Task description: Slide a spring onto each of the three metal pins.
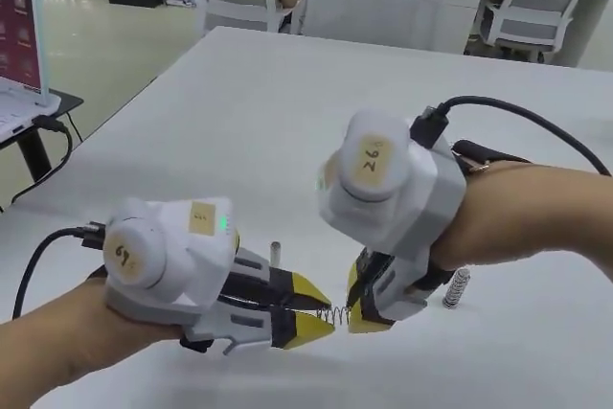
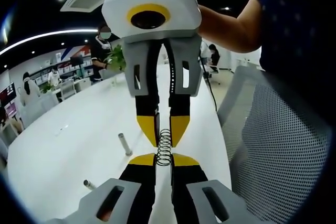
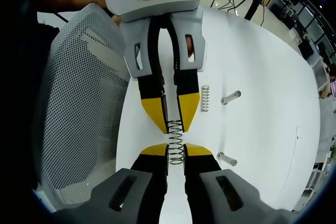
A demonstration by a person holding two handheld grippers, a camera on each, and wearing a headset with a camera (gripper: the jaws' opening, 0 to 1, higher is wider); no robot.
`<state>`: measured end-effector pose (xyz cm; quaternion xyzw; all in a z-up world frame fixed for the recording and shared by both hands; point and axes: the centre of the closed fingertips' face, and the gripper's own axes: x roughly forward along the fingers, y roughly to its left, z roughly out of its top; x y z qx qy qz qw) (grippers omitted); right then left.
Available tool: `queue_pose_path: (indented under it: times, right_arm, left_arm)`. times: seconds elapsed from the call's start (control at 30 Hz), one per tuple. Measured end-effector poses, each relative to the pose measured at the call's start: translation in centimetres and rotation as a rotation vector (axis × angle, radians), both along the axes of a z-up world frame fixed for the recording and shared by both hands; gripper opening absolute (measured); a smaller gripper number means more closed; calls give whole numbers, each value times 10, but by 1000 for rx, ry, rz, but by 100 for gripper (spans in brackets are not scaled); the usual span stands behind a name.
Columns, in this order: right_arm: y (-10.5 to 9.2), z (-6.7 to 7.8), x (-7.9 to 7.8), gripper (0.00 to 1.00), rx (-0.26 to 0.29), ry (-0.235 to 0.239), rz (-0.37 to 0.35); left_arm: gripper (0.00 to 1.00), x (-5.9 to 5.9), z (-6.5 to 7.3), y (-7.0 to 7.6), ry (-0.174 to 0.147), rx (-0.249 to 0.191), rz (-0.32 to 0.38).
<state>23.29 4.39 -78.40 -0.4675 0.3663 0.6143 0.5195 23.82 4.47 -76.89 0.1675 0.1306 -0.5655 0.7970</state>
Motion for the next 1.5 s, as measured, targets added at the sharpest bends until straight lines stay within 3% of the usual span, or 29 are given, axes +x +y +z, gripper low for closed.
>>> queue_pose_path:
  times: [0.9, 1.3, 1.5]
  right_arm:
    - [-6, -10, 6, 10, 10, 19, -34]
    - [-4, -8, 6, 9, 19, 16, -37]
    - [-2, -1, 6, 9, 38, 17, -43]
  left_arm:
    - [2, 1, 15, 4, -21, -50, 16]
    - [2, 0, 19, 3, -24, -58, 27]
    - [2, 1, 19, 3, -26, -58, 30]
